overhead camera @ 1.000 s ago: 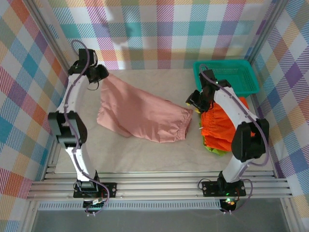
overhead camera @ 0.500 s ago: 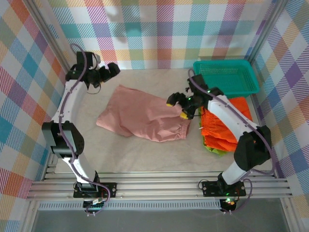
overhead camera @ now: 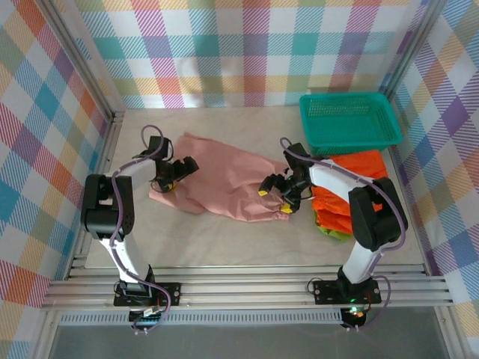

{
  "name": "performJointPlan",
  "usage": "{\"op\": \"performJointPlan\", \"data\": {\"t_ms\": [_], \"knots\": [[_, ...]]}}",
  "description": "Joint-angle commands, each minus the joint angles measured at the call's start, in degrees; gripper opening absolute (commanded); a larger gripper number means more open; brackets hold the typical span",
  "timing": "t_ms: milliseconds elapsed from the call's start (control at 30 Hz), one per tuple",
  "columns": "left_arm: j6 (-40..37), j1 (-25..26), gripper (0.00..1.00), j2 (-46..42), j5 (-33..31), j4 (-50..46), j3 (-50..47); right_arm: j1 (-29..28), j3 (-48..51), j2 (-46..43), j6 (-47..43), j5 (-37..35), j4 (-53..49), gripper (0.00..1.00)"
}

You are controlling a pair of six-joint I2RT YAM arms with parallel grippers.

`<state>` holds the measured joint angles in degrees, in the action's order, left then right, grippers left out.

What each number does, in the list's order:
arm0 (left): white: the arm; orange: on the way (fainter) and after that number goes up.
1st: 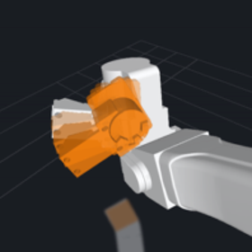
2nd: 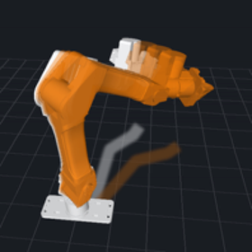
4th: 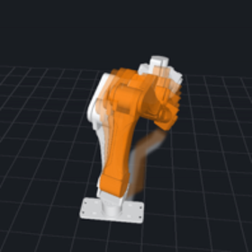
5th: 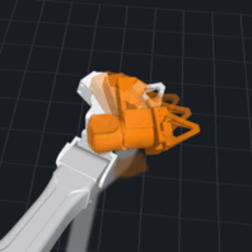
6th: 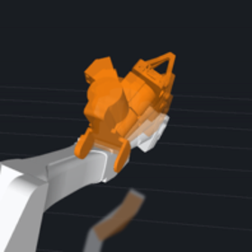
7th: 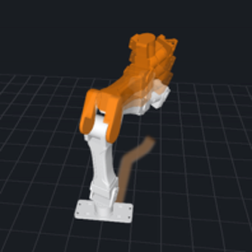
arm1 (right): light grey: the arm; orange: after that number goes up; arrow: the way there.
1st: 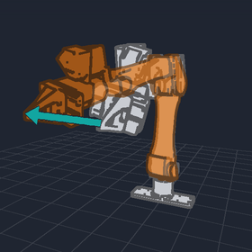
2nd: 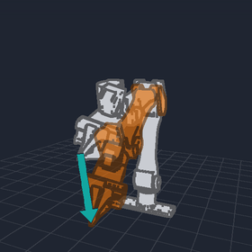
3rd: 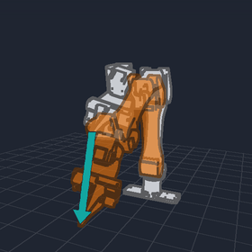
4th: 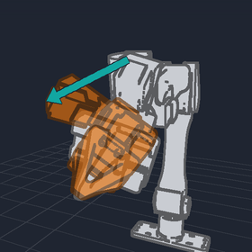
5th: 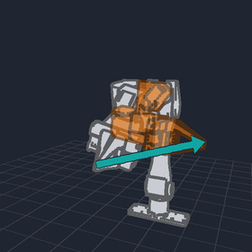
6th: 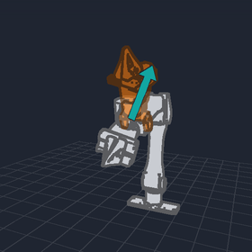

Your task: Fold and stack the shorts

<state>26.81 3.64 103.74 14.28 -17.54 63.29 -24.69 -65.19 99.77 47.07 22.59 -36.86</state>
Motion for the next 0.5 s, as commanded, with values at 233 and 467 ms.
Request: {"op": "performJointPlan", "data": {"t_ms": [233, 467], "knots": [[3.3, -4.42, 1.0, -13.29, -10.84, -3.8, -15.31, -0.42, 0.14, -4.21, -13.39, -0.41, -1.48, 0.92], [-0.53, -3.18, 1.0, -26.05, -3.19, -8.78, -9.55, 1.33, -2.93, -10.56, -20.24, -11.63, -5.12, 0.96]]}}
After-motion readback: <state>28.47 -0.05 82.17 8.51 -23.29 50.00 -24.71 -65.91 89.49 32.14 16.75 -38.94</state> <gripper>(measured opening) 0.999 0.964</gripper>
